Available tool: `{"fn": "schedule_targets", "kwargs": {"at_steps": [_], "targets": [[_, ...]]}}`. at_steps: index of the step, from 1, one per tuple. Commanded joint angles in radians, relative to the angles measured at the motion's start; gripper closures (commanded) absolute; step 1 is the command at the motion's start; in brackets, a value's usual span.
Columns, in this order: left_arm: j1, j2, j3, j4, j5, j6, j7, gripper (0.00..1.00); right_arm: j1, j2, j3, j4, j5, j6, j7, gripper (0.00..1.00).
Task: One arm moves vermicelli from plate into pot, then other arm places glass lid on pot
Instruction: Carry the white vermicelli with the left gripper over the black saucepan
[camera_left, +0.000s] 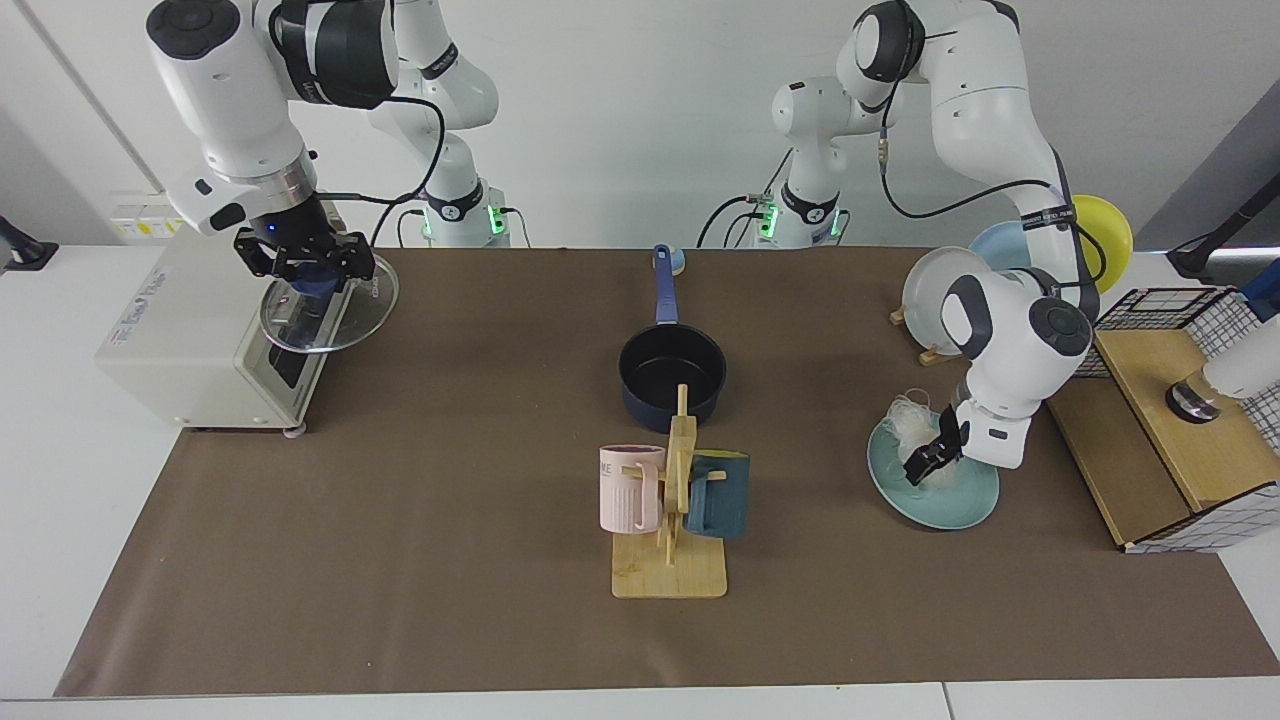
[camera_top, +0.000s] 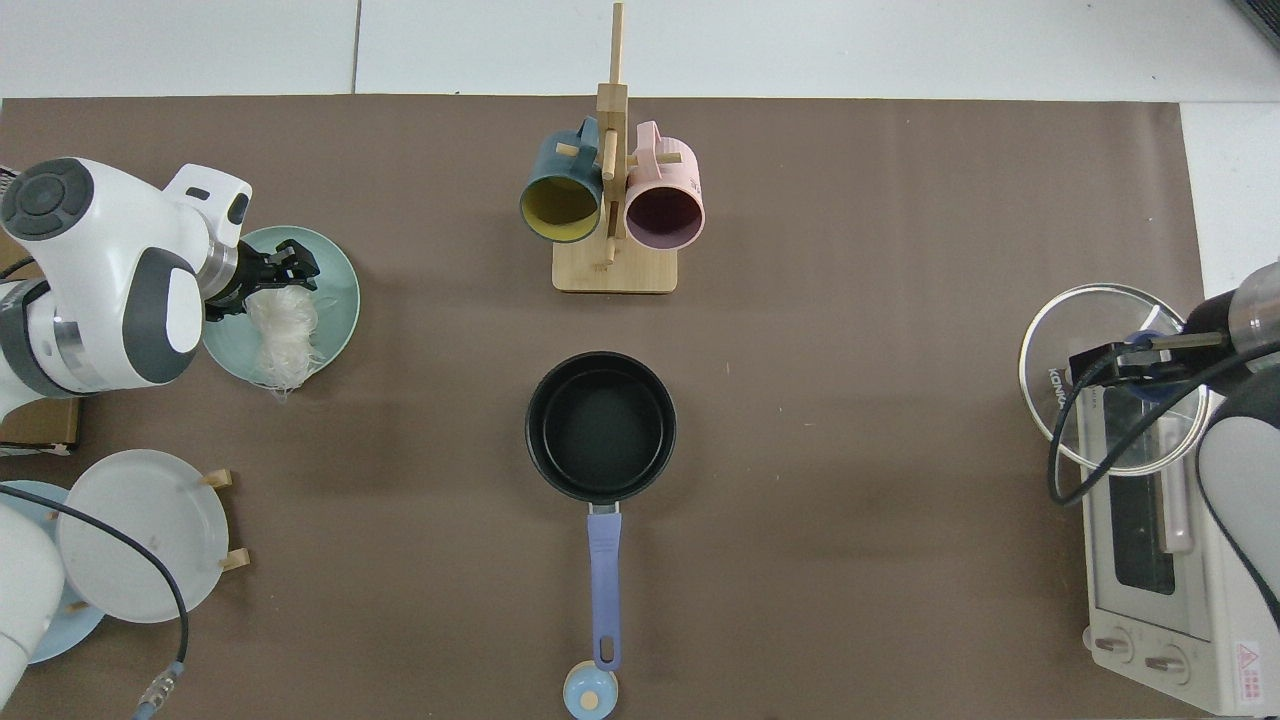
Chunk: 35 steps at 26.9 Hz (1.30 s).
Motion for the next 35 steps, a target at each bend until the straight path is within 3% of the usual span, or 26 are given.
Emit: {"fn": "schedule_targets", "kwargs": {"at_steps": [1, 6, 14, 21, 30, 35], "targets": [[-0.009, -0.009, 0.005, -0.006, 0.020, -0.050, -0.017, 1.00, -0.016, 0.014, 0.007, 0.035, 0.010, -0.010, -0.034, 1.00], [-0.012, -0.009, 0.005, 0.029, 0.025, -0.092, -0.018, 1.00, -0.016, 0.013, 0.007, 0.034, 0.009, -0.008, -0.035, 1.00], [-0.029, -0.041, -0.025, 0.135, 0.017, -0.264, -0.062, 1.00, 0.003, 0.013, 0.009, 0.034, 0.002, -0.017, -0.024, 1.00], [-0.032, -0.139, -0.166, 0.129, 0.016, -0.346, -0.181, 1.00, 0.003, 0.013, 0.009, 0.034, 0.012, -0.013, -0.024, 1.00], [-0.032, -0.176, -0.387, 0.117, 0.020, -0.426, -0.291, 1.00, 0.006, 0.011, 0.009, 0.032, 0.013, -0.011, -0.023, 1.00], [-0.032, -0.205, -0.496, 0.053, 0.019, -0.416, -0.357, 1.00, 0.004, 0.011, 0.009, 0.032, 0.013, -0.017, -0.024, 1.00]]}}
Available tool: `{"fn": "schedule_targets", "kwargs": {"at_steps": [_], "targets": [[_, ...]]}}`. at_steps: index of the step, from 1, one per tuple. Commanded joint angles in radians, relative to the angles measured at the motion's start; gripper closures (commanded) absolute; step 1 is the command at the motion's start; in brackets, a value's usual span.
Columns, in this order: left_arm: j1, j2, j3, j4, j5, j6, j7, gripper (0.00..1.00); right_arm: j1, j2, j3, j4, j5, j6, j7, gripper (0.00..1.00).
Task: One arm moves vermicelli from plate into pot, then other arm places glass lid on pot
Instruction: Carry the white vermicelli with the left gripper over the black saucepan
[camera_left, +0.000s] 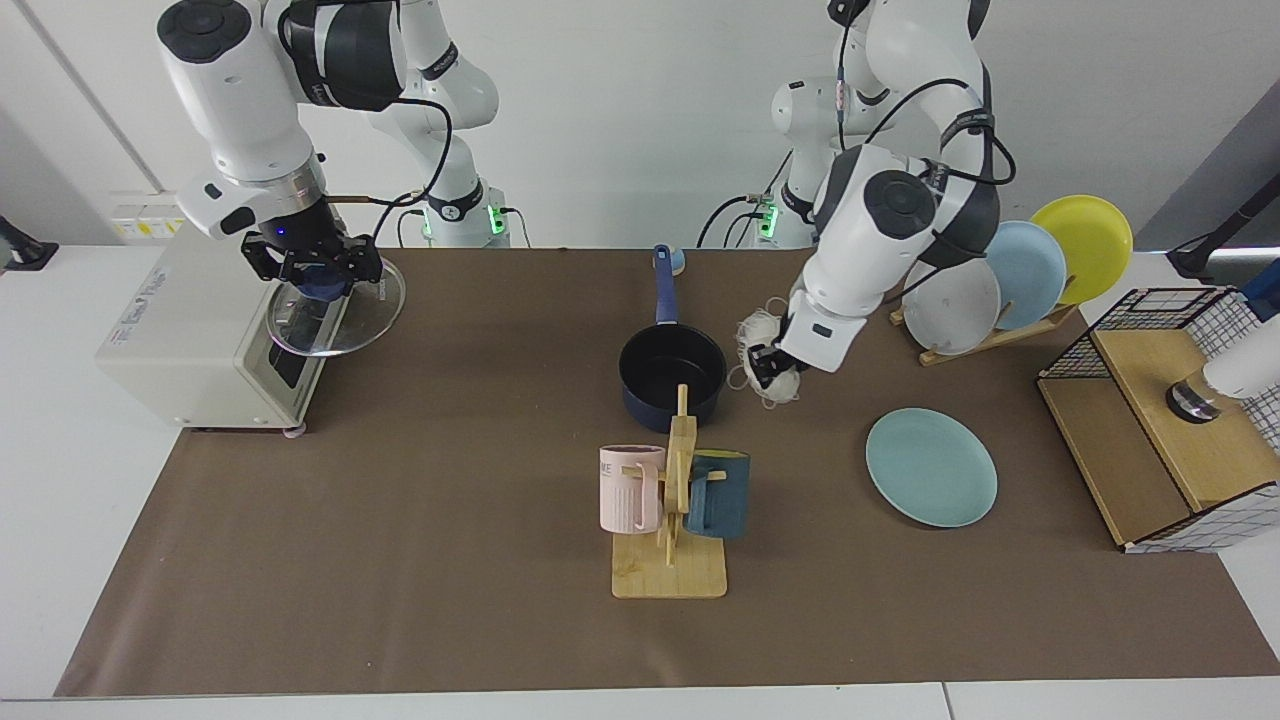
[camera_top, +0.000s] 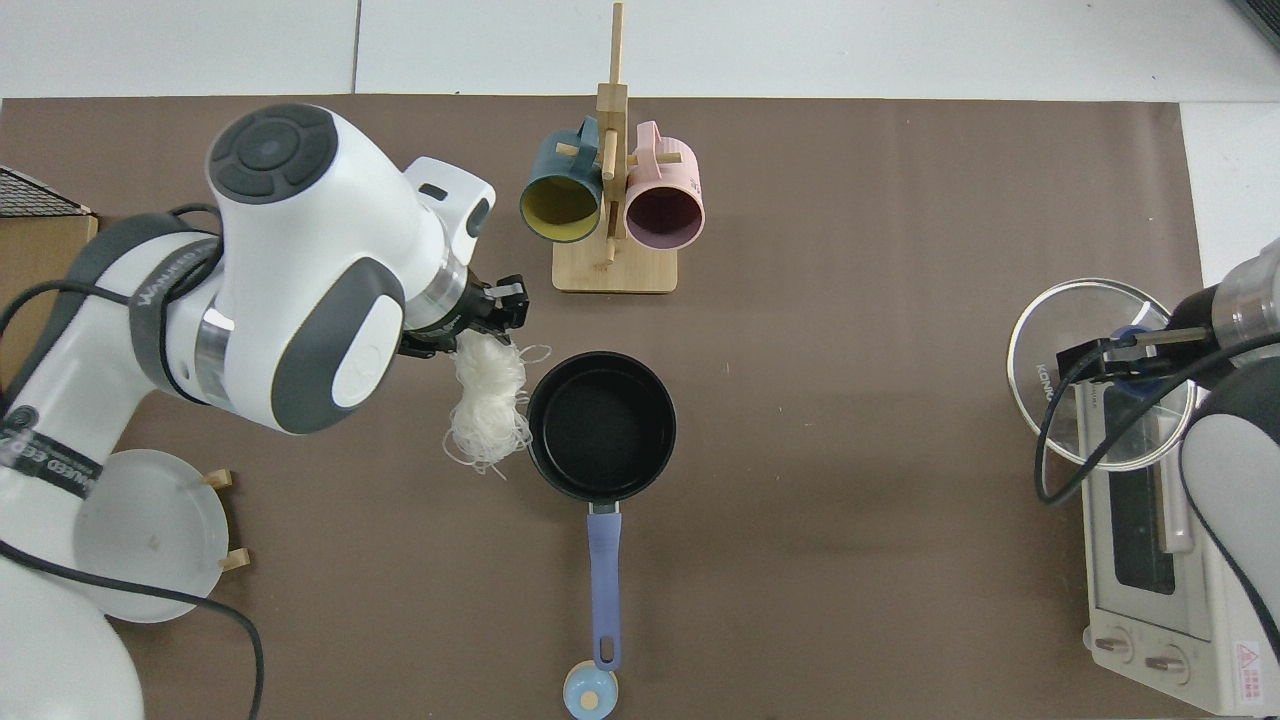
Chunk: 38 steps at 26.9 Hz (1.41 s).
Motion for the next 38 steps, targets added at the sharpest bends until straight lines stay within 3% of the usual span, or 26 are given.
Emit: {"fn": "schedule_targets", "kwargs": {"at_steps": [1, 7, 12, 35, 36, 37, 38], "targets": [[0.001, -0.057, -0.087, -0.087, 0.016, 0.007, -0.061, 1.00, -0.005, 0.003, 0.001, 0.021, 0.012, -0.017, -0.024, 1.00], [0.001, -0.075, -0.150, -0.146, 0.007, 0.067, -0.076, 1.00, -0.007, 0.003, 0.001, 0.021, 0.012, -0.017, -0.023, 1.00], [0.001, -0.077, -0.170, -0.226, 0.006, 0.210, -0.115, 1.00, -0.007, 0.003, 0.001, 0.020, 0.010, -0.016, -0.024, 1.00], [0.009, 0.023, -0.161, -0.246, 0.056, 0.365, -0.118, 1.00, -0.010, -0.013, 0.002, -0.020, 0.010, 0.000, -0.018, 1.00], [0.006, 0.023, -0.161, -0.246, 0.056, 0.363, -0.121, 0.96, -0.008, -0.014, 0.002, -0.025, 0.010, 0.001, -0.018, 1.00], [0.007, 0.023, -0.161, -0.246, 0.056, 0.362, -0.121, 0.65, -0.008, -0.016, 0.001, -0.028, 0.010, 0.003, -0.018, 1.00], [0.010, 0.023, -0.161, -0.246, 0.056, 0.359, -0.116, 0.24, -0.010, -0.017, 0.002, -0.034, 0.010, 0.009, -0.017, 1.00]]}}
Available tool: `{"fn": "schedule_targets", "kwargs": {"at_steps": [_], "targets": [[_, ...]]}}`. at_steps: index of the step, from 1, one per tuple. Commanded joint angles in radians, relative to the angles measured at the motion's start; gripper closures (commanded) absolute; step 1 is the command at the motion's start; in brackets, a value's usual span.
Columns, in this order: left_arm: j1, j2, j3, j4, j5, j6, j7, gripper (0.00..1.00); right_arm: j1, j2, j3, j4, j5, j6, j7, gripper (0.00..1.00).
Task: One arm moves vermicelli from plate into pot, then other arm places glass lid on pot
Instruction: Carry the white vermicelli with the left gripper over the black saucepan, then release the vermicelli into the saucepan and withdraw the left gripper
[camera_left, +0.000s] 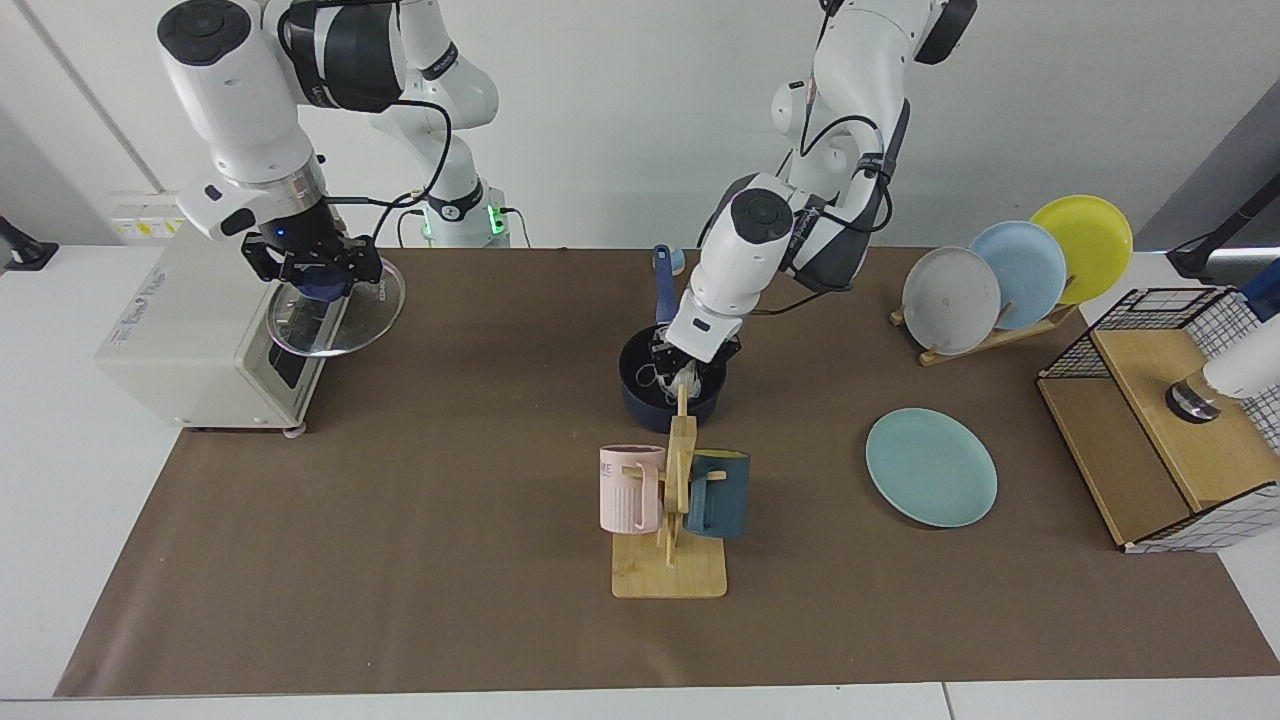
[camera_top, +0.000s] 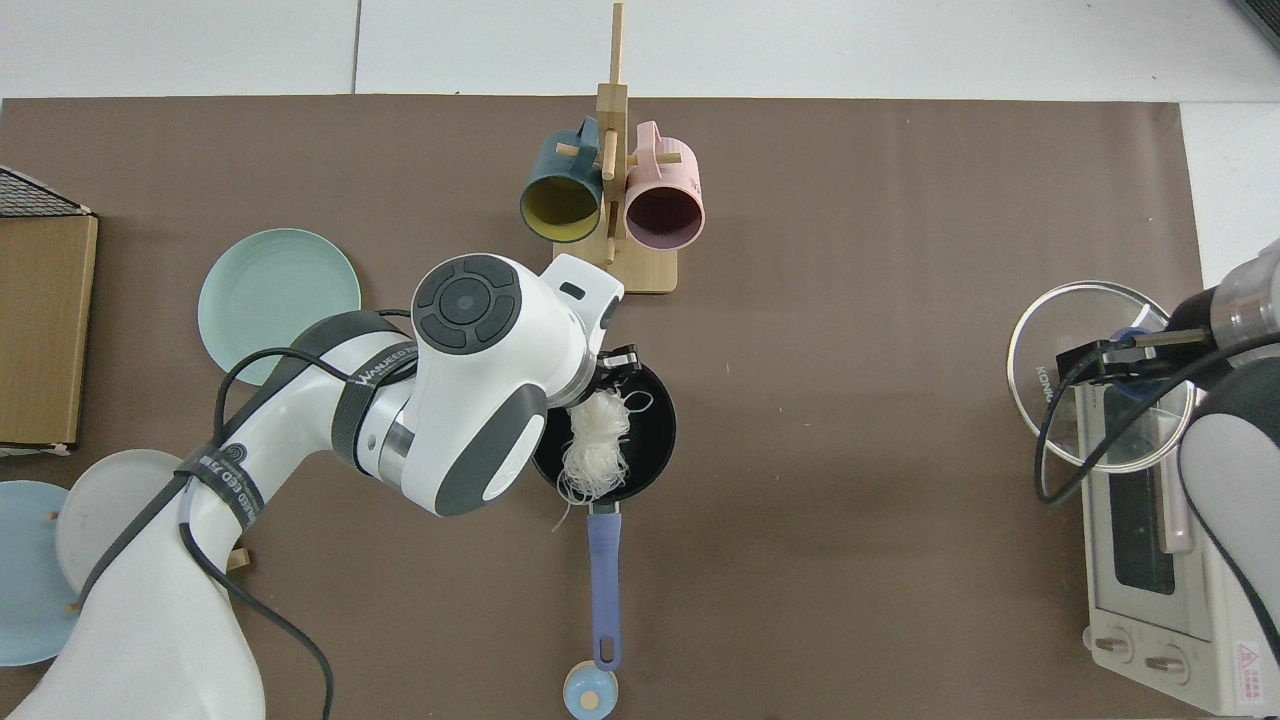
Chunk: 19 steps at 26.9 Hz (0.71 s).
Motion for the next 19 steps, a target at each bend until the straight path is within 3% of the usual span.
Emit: {"fn": "schedule_targets", "kwargs": {"at_steps": [1, 7, 14, 19], "targets": [[0.010, -0.003, -0.004, -0.010, 0.026, 0.009, -0.006, 0.00, -0.009, -0.022, 0.004, -0.034, 0.010, 0.017, -0.017, 1.00], [0.019, -0.026, -0.001, 0.002, 0.024, -0.017, -0.017, 0.00, -0.003, -0.042, 0.004, -0.071, 0.010, 0.055, -0.012, 1.00], [0.105, -0.057, -0.001, 0.101, 0.036, -0.177, 0.008, 0.00, 0.003, -0.042, 0.007, -0.071, 0.012, 0.053, -0.017, 1.00], [0.200, -0.099, -0.006, 0.126, 0.084, -0.235, 0.026, 0.00, 0.020, -0.042, 0.024, -0.069, 0.012, 0.056, -0.017, 1.00]]}}
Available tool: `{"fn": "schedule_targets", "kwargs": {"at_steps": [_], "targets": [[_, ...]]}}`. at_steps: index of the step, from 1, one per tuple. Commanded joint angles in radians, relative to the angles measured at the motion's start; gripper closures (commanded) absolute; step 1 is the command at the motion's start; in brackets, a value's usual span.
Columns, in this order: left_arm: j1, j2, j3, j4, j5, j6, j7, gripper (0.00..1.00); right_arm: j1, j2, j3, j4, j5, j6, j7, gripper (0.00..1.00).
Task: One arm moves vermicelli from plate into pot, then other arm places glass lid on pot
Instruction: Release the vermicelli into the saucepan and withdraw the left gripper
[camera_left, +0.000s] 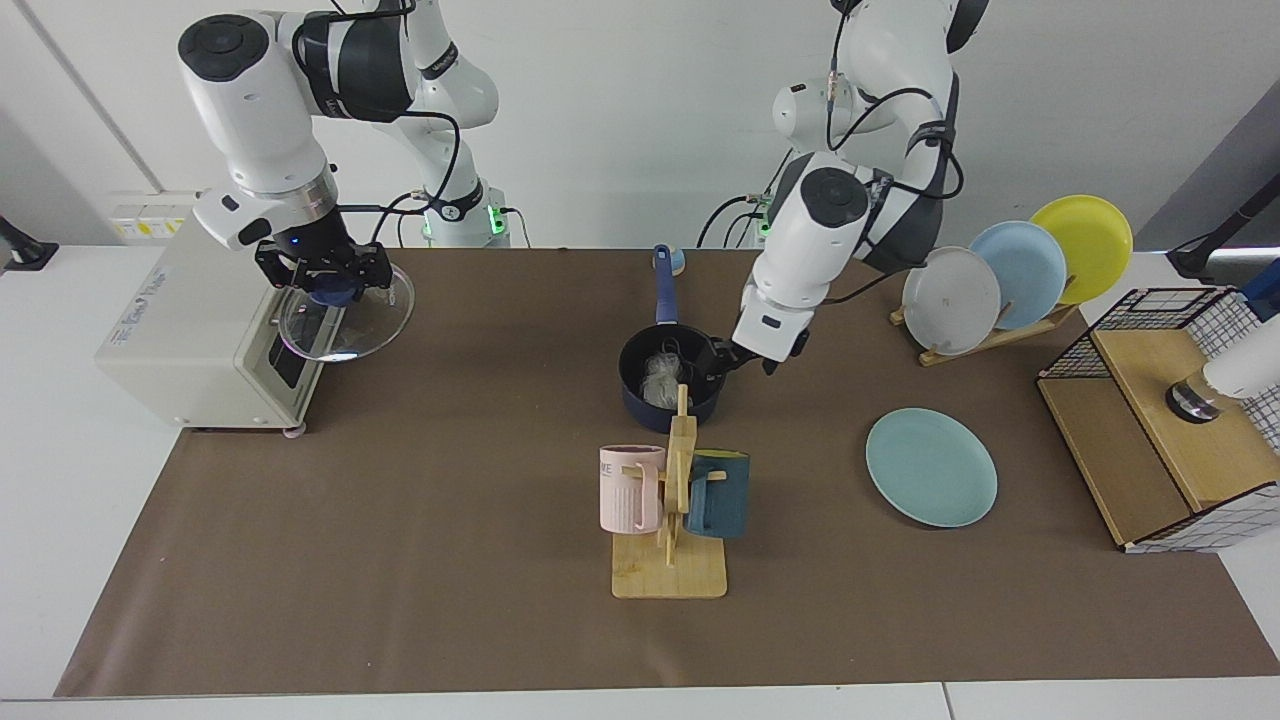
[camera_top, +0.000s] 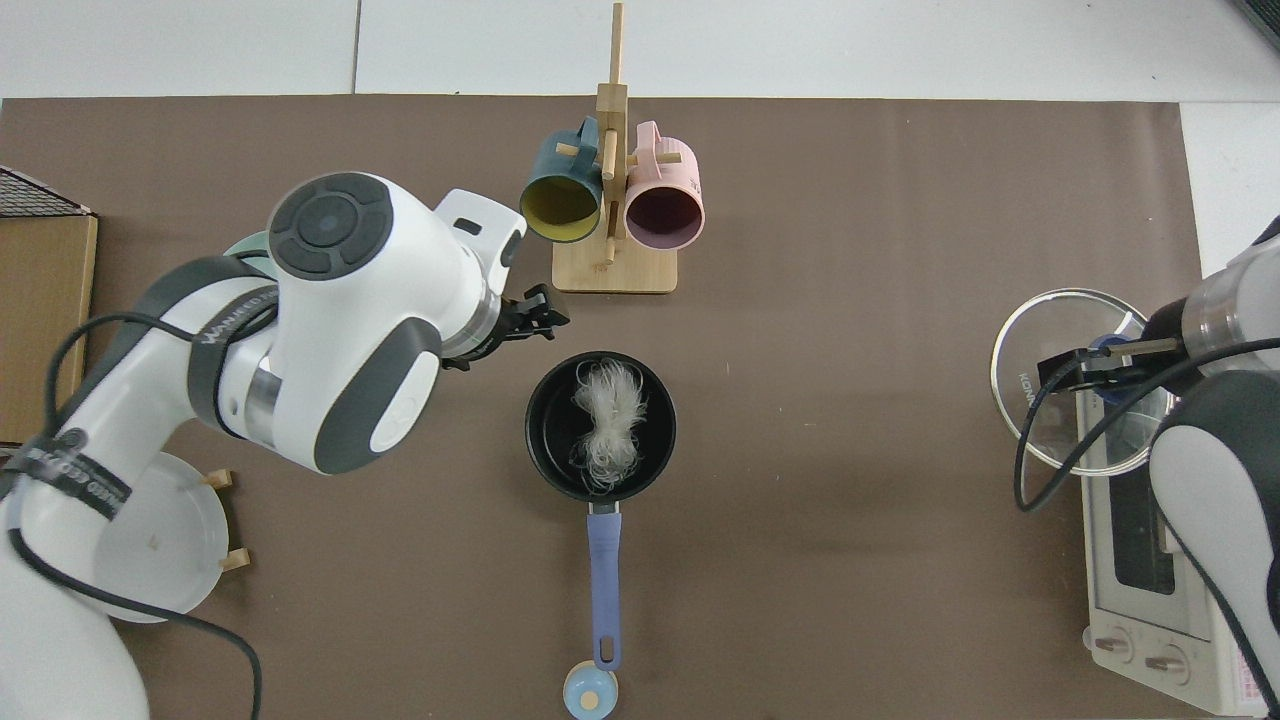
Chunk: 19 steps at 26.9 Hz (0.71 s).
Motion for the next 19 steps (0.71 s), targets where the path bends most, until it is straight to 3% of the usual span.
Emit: {"fn": "schedule_targets", "kwargs": {"at_steps": [1, 7, 19], "targets": [[0.081, -0.051, -0.005, 0.016, 0.050, -0.058, 0.025, 0.00, 0.026, -0.032, 0.014, -0.026, 0.013, 0.023, -0.015, 1.00], [0.155, -0.099, -0.002, 0.015, 0.053, -0.093, 0.042, 0.00, 0.140, -0.029, 0.015, -0.026, 0.018, 0.029, 0.060, 1.00], [0.369, -0.216, 0.001, 0.012, 0.037, -0.239, 0.322, 0.00, 0.388, 0.029, 0.015, 0.011, 0.064, 0.037, 0.417, 1.00]]}}
